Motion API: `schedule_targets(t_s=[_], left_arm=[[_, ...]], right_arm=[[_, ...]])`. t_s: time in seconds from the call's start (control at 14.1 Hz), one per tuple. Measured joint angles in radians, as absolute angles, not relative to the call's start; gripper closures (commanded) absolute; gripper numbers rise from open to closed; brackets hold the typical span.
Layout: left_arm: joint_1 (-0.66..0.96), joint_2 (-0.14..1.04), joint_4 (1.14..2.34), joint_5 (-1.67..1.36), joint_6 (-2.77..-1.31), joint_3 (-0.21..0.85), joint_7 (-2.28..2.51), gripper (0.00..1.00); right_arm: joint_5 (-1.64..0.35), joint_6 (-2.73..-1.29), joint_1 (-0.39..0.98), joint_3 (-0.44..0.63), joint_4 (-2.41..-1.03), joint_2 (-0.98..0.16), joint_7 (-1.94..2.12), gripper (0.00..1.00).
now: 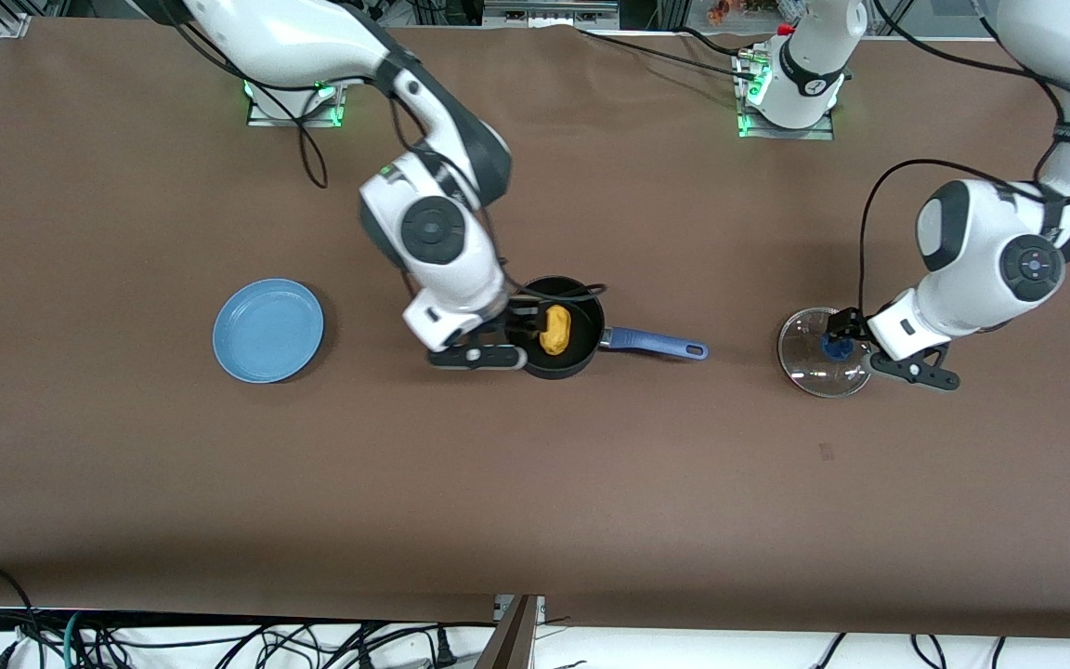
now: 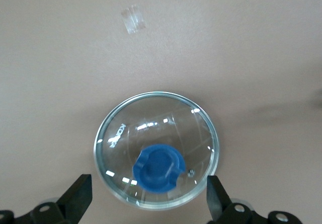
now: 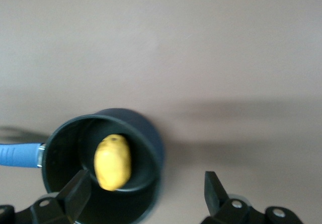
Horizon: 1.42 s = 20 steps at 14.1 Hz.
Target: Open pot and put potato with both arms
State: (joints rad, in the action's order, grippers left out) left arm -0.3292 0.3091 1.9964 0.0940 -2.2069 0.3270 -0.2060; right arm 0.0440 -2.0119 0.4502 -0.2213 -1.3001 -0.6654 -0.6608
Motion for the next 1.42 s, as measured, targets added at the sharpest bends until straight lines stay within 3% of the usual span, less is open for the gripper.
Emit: schedule_targets(t_s=[0.21,0.57,0.71,0.92,1.14,1.42], left_arm=[[-0.33,0.251,1.916,0.085,-2.099,0.341,-0.204,0.0],[-0.33,0.074,1.895,0.079,-1.98,0.356,-0.202,0.0],[-0.331,0.009,1.874,0.079,-1.906,0.355,-0.202,0.0],[-0.332,-0.032,1.748,0.078,-1.764,0.355,-0.202,0.0],[-0.332,-0.031,1.668,0.078,-1.734,0.355,-0.202,0.0],[-0.33,-0.026,1.664,0.069,-1.708,0.361,-0.198,0.0]], right_arm=[[0.047,-1.832,0.361,-0.215,-1.298,-0.582,-0.53,0.0],[0.054,-1.599,0.221,-0.126,-1.297,-0.451,-0.226,0.0],[0.053,-1.551,0.117,-0.121,-1.298,-0.406,-0.112,0.0],[0.053,-1.512,0.005,-0.12,-1.314,-0.322,-0.037,0.0],[0.053,-1.45,-0.044,-0.12,-1.398,-0.214,-0.027,0.0],[0.049,-1.453,-0.052,-0.127,-1.512,-0.119,-0.027,0.0]])
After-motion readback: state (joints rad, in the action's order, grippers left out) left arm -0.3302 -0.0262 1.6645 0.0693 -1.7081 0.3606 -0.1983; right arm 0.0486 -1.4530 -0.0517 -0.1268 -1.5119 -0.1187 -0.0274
